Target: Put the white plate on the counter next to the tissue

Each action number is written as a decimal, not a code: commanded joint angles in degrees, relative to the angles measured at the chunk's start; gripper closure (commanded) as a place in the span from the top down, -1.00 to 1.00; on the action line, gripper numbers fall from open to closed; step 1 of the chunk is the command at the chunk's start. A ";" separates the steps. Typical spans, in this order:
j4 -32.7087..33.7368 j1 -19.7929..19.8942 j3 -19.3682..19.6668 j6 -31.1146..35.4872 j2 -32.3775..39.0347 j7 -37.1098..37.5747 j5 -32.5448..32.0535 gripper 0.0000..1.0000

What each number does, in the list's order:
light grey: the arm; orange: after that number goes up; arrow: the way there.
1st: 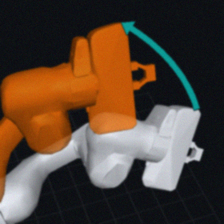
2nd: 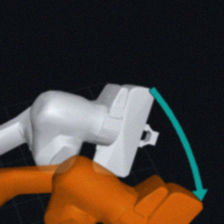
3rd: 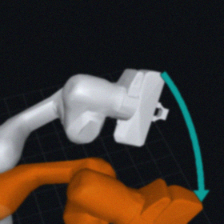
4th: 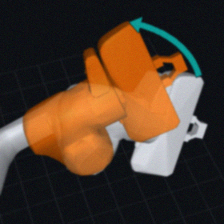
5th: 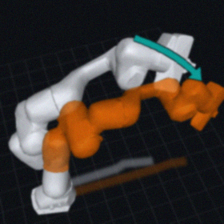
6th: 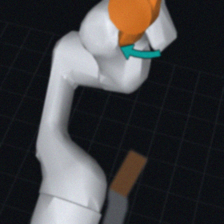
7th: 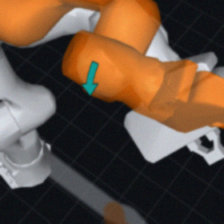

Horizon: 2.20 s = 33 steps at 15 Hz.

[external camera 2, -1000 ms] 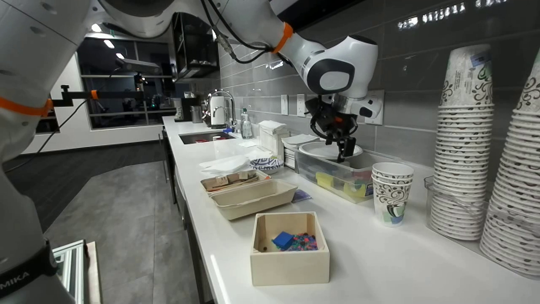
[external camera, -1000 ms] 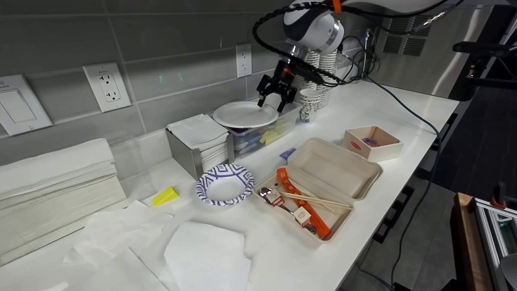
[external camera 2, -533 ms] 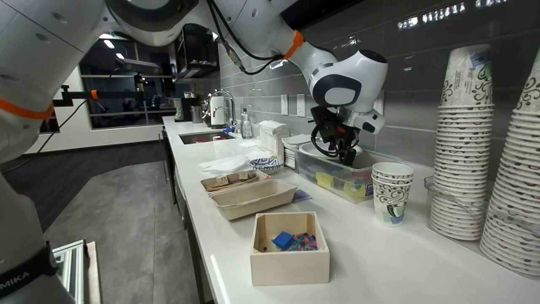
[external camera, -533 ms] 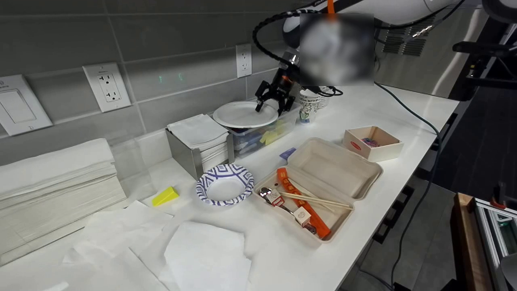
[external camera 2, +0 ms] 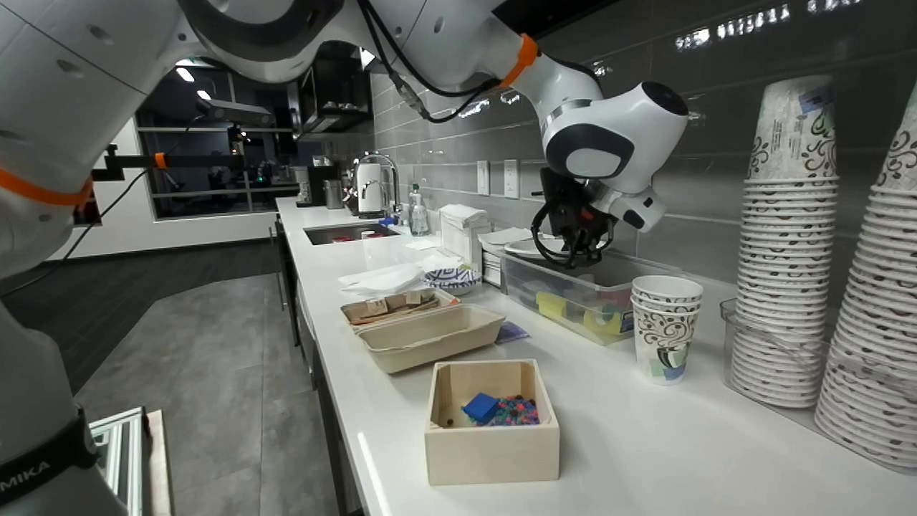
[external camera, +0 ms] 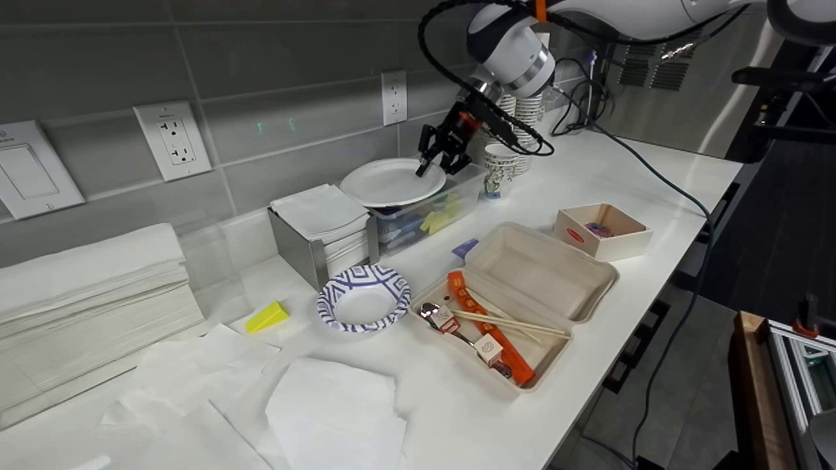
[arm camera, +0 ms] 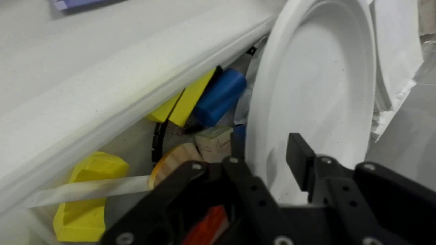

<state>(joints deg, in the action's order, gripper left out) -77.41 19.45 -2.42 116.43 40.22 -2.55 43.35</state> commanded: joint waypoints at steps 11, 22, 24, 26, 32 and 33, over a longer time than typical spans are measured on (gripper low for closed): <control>3.60 1.82 2.57 -22.51 -3.82 -2.36 2.51 -0.97; 0.12 0.98 4.41 -44.92 -10.00 -18.10 2.08 -0.97; -2.17 -0.26 3.88 -45.66 -11.71 -19.28 3.83 -0.97; -5.21 -2.05 3.39 -44.48 -13.48 -19.19 5.45 -0.97; -18.91 -9.61 1.95 -29.41 -18.56 -19.36 13.54 -0.97; -21.50 -11.08 1.55 -25.52 -19.28 -19.78 15.80 -0.97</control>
<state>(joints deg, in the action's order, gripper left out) -89.30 11.53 -0.50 82.41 25.29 -20.96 53.38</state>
